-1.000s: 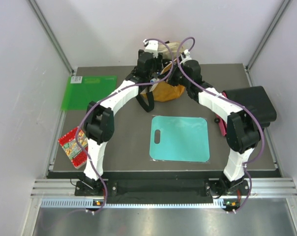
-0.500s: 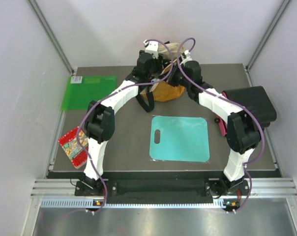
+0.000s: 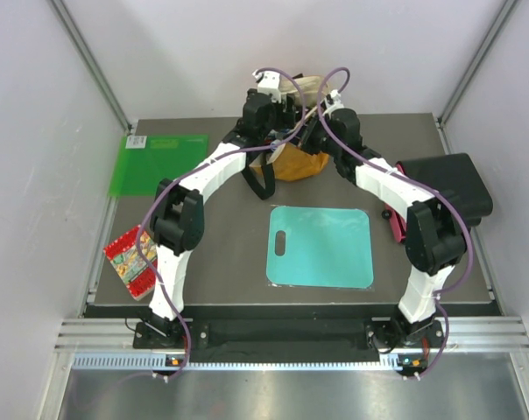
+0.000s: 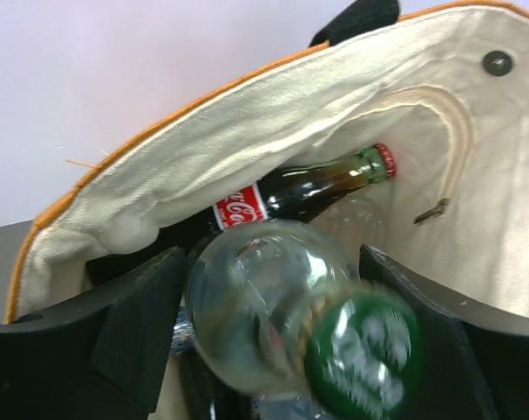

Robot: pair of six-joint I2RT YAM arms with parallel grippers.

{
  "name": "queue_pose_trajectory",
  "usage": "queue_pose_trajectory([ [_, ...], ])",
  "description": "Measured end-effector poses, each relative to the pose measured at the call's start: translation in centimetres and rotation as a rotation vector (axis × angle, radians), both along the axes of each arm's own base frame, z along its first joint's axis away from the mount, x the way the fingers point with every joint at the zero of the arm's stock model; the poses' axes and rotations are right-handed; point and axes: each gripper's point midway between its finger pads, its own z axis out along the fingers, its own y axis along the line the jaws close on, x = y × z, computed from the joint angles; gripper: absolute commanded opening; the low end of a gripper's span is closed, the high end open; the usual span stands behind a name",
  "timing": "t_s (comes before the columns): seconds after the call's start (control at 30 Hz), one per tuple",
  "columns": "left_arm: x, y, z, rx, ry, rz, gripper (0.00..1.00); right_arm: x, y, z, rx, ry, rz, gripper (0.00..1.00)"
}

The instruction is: Place the beverage into the canvas bag

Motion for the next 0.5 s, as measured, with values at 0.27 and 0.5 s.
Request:
queue_pose_trajectory([
  [0.27,-0.8,-0.8,1.2,-0.044,0.002,-0.037,0.86,0.2,-0.3,0.0,0.004,0.004,-0.008,0.00],
  [0.5,-2.5,-0.9,2.9,-0.060,0.008,-0.056,0.85,0.2,-0.5,0.0,0.006,0.008,-0.006,0.00],
])
